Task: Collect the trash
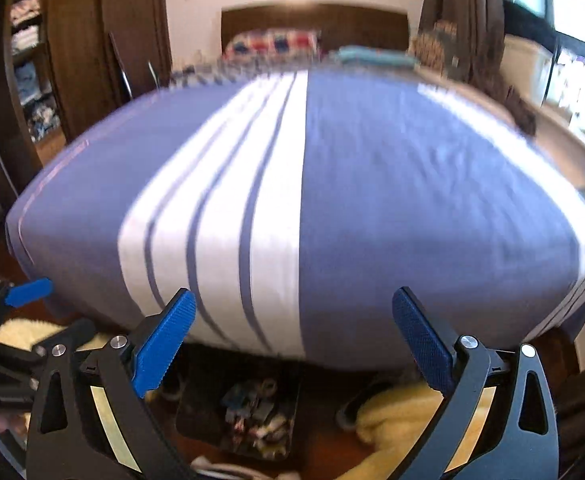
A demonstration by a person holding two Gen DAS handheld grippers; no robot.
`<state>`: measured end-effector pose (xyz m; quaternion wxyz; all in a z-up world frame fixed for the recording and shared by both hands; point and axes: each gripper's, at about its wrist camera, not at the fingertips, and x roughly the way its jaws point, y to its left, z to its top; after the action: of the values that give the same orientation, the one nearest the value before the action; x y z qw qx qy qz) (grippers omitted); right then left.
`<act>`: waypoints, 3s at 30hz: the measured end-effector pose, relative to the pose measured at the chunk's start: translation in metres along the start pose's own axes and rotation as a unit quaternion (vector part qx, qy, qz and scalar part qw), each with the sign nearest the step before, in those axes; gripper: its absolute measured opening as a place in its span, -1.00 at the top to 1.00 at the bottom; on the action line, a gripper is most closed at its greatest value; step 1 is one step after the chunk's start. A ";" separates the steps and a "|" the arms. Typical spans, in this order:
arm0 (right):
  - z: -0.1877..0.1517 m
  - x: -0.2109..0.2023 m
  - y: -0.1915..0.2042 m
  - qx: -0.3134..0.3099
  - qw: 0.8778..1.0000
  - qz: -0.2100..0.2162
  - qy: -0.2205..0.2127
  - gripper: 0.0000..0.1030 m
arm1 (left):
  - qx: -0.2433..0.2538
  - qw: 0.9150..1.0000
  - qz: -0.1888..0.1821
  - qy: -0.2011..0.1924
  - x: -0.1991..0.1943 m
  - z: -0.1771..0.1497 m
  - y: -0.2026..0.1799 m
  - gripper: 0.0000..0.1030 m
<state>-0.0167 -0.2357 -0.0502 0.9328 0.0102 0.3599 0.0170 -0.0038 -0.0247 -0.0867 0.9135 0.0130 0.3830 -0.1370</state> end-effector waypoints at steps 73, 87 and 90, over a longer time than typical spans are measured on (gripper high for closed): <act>0.050 -0.106 0.010 -0.002 0.985 -0.041 -0.169 -0.93 | 0.025 0.985 0.057 -0.160 -0.109 0.061 -0.023 -0.85; 0.051 -0.103 0.013 -0.002 0.985 -0.038 -0.165 -0.93 | 0.022 0.985 0.061 -0.160 -0.109 0.061 -0.020 -0.85; 0.051 -0.103 0.014 -0.004 0.985 -0.037 -0.166 -0.93 | 0.023 0.985 0.061 -0.160 -0.109 0.061 -0.019 -0.85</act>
<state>-0.0594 -0.2265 0.0572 0.9795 -0.0040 0.2006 -0.0184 -0.0394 -0.0248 0.0349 0.9691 0.0354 0.2268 -0.0903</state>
